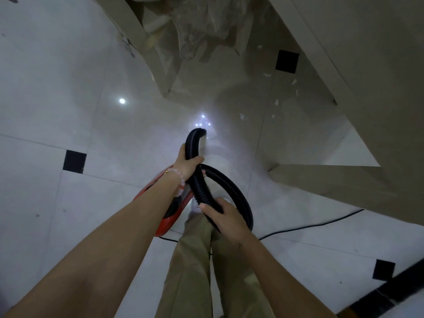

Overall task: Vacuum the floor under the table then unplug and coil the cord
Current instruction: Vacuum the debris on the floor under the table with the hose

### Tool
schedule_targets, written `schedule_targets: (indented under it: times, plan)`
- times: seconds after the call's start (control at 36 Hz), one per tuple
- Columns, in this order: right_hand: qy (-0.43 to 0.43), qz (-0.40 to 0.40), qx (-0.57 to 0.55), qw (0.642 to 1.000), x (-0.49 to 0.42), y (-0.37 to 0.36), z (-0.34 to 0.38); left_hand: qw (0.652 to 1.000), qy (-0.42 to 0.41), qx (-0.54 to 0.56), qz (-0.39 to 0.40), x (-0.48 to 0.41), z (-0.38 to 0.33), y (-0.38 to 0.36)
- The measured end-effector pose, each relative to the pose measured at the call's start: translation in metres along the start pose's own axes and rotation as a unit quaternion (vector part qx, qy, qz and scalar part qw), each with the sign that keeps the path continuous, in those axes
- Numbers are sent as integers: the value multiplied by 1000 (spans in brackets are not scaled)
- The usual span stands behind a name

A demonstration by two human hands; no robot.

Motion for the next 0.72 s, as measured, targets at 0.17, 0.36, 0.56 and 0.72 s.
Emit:
schedule_targets:
  times: [0.17, 0.36, 0.56, 0.72]
  plan:
    - [-3, -23, -20, 1000, 4, 1, -4, 999, 3, -5, 35, -8, -3, -12]
    - [-11, -50, -73, 996, 3, -1, -7, 994, 28, 81, 66, -15, -3, -22]
    - [-6, -96, -102, 990, 2, -12, -9, 992, 39, 24, 116, -18, -11, -31]
    - [-7, -98, -101, 990, 0, -13, -6, 989, 52, -6, 140, -22, -13, -34]
Point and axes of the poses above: each hand's wrist, its own x-axis away from the middle knuckle, its own y-axis out of the back of the hand, z = x × y, the point moved 1 cm from there along -x, towards the middle knuckle, and after that the axes turned 12 degrees about z, right-handed, at the moved point
